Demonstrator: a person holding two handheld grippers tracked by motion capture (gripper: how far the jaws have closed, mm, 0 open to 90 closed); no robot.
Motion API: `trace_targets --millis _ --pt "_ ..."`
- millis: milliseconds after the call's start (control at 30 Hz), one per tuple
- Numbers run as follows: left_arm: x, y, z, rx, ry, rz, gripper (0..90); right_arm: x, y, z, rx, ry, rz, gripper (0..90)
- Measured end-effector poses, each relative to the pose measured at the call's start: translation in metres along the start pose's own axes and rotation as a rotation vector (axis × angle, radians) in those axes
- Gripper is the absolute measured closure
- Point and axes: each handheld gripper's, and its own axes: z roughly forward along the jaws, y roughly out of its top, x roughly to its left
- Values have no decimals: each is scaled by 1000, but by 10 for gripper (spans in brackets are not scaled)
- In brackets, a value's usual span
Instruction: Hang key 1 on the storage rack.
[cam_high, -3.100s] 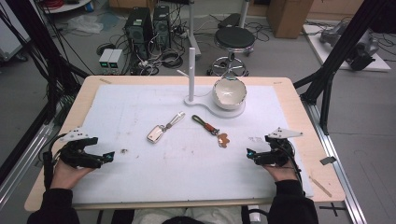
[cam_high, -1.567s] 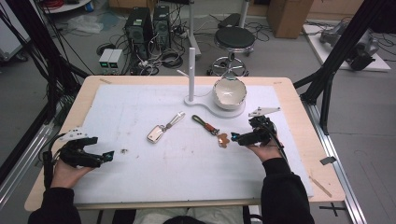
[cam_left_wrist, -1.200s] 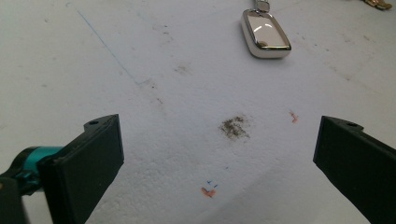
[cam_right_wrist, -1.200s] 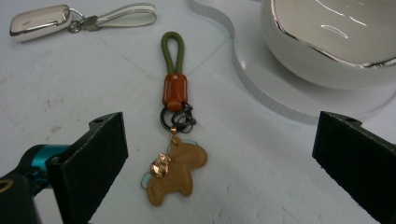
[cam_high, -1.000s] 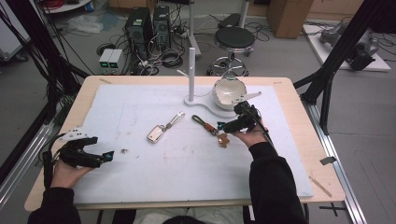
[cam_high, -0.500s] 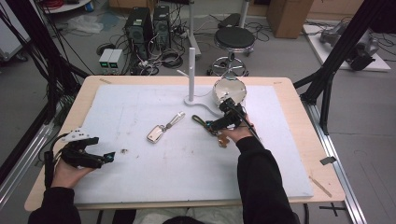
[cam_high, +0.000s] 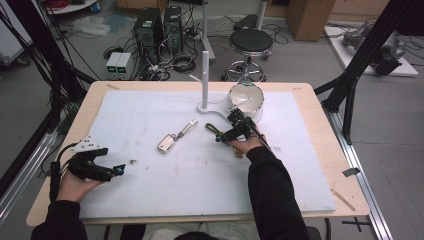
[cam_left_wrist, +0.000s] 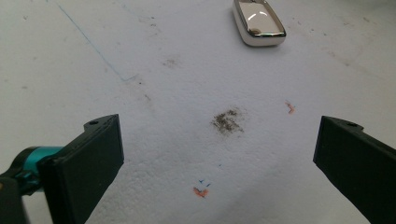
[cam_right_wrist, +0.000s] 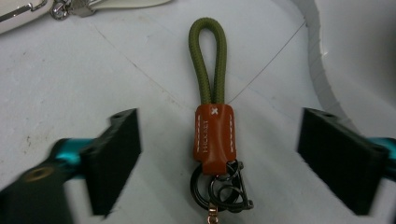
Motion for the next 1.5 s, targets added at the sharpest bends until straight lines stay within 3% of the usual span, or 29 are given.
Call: trace_targets --millis 133,367,567,667,733,767,900,1100,1233,1500 --pt "-1 0 0 -8 7 6 21 -3 -1 2 17 -23 2 262" --pt "0 0 -1 -15 18 10 21 -7 -1 5 19 -12 -4 417" --pt "-1 0 0 -10 15 10 21 -8 -1 9 27 -16 -4 463" --pt "-1 0 0 -10 15 12 21 -7 -1 11 31 -14 -19 497" --pt "-1 0 0 -8 14 12 21 -6 -1 13 34 -23 -29 557" --pt "-1 0 0 -8 15 12 21 -5 -1 13 28 -37 -40 630" --pt "0 0 1 -3 15 13 21 -1 0 12 28 -51 -83 714" --pt "-1 0 1 -3 17 15 21 0 0 10 19 -55 -91 755" --pt "-1 0 0 -9 22 20 21 0 0 8 13 -35 -61 759" --pt "-1 0 1 -8 19 21 21 -3 4 -23 -87 -3 -14 765"
